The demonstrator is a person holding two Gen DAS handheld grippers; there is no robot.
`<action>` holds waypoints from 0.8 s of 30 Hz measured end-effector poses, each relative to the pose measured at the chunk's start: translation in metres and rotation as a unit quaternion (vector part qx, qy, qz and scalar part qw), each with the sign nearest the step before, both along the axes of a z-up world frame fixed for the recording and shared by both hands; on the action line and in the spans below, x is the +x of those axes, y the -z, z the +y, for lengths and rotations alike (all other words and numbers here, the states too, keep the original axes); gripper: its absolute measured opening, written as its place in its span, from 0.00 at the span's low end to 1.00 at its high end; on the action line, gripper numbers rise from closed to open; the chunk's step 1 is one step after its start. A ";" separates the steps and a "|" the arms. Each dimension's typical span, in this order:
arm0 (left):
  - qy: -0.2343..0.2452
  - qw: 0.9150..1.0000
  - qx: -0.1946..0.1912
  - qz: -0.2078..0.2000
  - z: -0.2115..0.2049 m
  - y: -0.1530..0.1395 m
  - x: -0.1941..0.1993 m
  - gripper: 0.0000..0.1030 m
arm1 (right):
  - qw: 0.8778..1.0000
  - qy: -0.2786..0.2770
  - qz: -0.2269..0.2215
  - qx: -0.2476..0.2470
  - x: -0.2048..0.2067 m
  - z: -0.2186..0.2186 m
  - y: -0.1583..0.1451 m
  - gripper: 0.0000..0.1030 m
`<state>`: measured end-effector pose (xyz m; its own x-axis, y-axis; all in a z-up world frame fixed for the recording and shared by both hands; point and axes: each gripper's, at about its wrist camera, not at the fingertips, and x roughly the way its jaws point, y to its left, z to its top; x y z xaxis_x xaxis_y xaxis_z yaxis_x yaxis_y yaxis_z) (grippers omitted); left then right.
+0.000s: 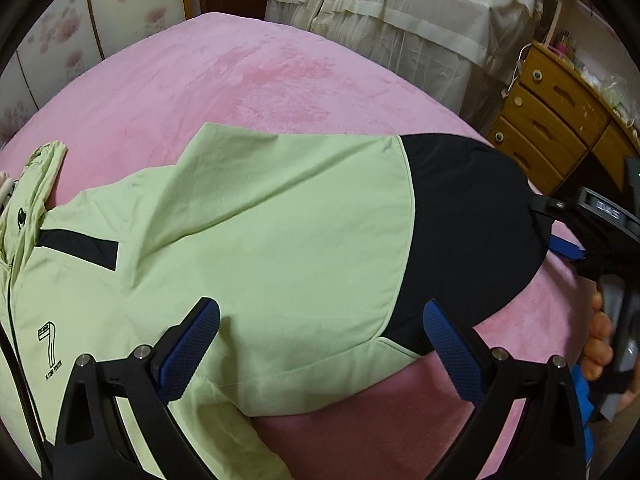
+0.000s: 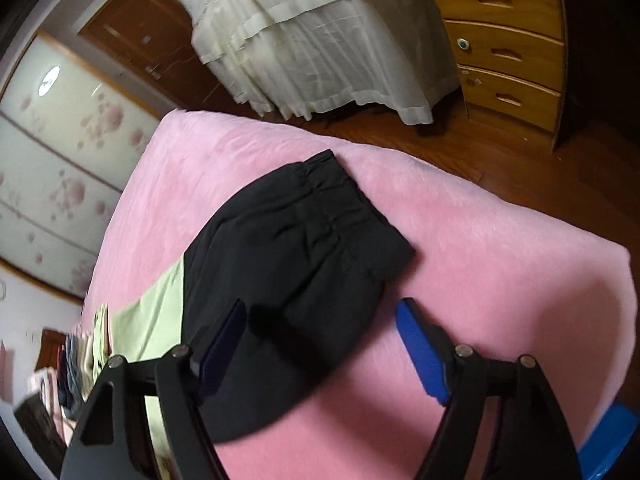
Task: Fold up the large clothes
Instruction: 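Move the right gripper to the black cuff of the sleeve nearest it, then grasp the black cuff with the right gripper and lift it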
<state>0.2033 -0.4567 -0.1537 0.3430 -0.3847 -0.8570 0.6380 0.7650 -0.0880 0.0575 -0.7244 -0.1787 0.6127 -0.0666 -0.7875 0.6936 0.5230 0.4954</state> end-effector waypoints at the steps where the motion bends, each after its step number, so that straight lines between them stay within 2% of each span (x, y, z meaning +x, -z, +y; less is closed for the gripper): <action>1: 0.002 1.000 -0.004 0.003 0.002 -0.001 0.001 0.98 | 1.000 0.003 0.002 -0.003 0.004 0.000 0.000 0.54; 2: 0.002 1.000 -0.008 0.012 0.005 -0.002 0.002 0.98 | 1.000 0.001 0.013 -0.010 0.010 0.001 0.000 0.47; 4: -0.004 0.999 -0.017 0.028 0.014 -0.005 0.006 0.95 | 1.000 -0.010 0.017 -0.023 0.018 0.005 -0.006 0.05; 6: -0.006 0.999 -0.025 0.041 0.021 -0.010 0.008 0.83 | 0.999 -0.020 0.010 -0.043 0.022 0.013 -0.019 0.05; 8: -0.009 0.998 -0.027 0.051 0.031 -0.017 0.011 0.79 | 0.995 -0.043 -0.014 -0.092 0.028 0.037 -0.049 0.05; 10: -0.020 0.998 -0.027 0.043 0.044 -0.025 0.012 0.79 | 0.990 -0.071 -0.043 -0.112 0.033 0.059 -0.072 0.05; 13: -0.047 0.998 -0.020 0.021 0.077 -0.044 0.013 0.79 | 0.975 -0.139 -0.088 -0.151 0.046 0.110 -0.115 0.05; 14: -0.057 0.998 -0.020 0.017 0.089 -0.050 0.013 0.79 | 0.966 -0.173 -0.105 -0.163 0.053 0.136 -0.132 0.05; 15: -0.067 0.997 -0.021 0.011 0.102 -0.055 0.013 0.79 | 0.961 -0.189 -0.112 -0.168 0.056 0.149 -0.138 0.05; 17: -0.089 0.996 -0.026 -0.002 0.129 -0.064 0.015 0.79 | 0.943 -0.246 -0.130 -0.183 0.070 0.196 -0.154 0.05; 21: -0.131 0.991 -0.032 -0.016 0.186 -0.071 0.016 0.79 | 0.915 -0.327 -0.130 -0.196 0.093 0.265 -0.148 0.05; 24: -0.143 0.989 -0.035 -0.006 0.215 -0.060 0.015 0.79 | 0.894 -0.392 -0.094 -0.193 0.111 0.318 -0.110 0.06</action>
<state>0.2186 -0.2417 -0.0938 0.4558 -0.3294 -0.8269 0.3980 0.9064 -0.1417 0.1683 -0.4066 -0.0689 0.7090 0.1969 -0.6772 -0.0387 0.9696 0.2415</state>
